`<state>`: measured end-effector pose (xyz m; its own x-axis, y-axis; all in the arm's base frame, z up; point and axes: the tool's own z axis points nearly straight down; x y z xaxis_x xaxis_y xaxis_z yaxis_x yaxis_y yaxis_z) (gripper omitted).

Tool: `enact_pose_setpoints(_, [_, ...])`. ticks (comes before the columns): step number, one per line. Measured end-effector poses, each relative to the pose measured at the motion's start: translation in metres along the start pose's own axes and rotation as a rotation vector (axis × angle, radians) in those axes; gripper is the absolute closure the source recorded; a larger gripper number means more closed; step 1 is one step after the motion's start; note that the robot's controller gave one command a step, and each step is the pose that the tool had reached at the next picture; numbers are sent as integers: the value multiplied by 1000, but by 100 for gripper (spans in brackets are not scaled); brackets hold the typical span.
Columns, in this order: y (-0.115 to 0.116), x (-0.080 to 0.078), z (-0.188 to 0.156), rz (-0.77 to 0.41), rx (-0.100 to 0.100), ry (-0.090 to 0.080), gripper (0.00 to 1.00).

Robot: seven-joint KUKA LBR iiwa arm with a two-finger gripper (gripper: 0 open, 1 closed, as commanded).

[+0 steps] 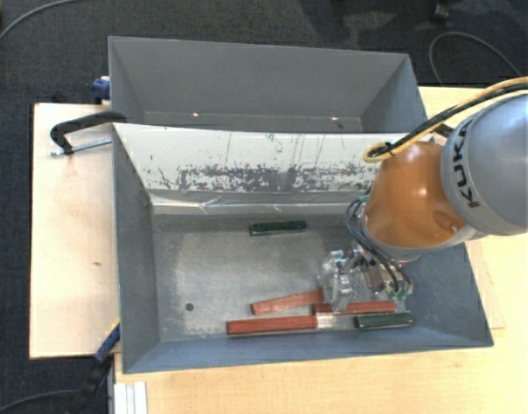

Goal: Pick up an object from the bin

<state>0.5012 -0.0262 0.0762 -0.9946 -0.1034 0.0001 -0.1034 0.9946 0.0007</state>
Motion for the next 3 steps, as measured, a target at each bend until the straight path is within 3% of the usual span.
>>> enact_pose_setpoints(1, [0, 0, 0, 0, 0, -1, 0])
enact_pose_setpoints(2, [0, 0, 0, -1, 0, -1, 100])
enact_pose_setpoints(3, [41, -44, -125, -3, 0, -16, 100])
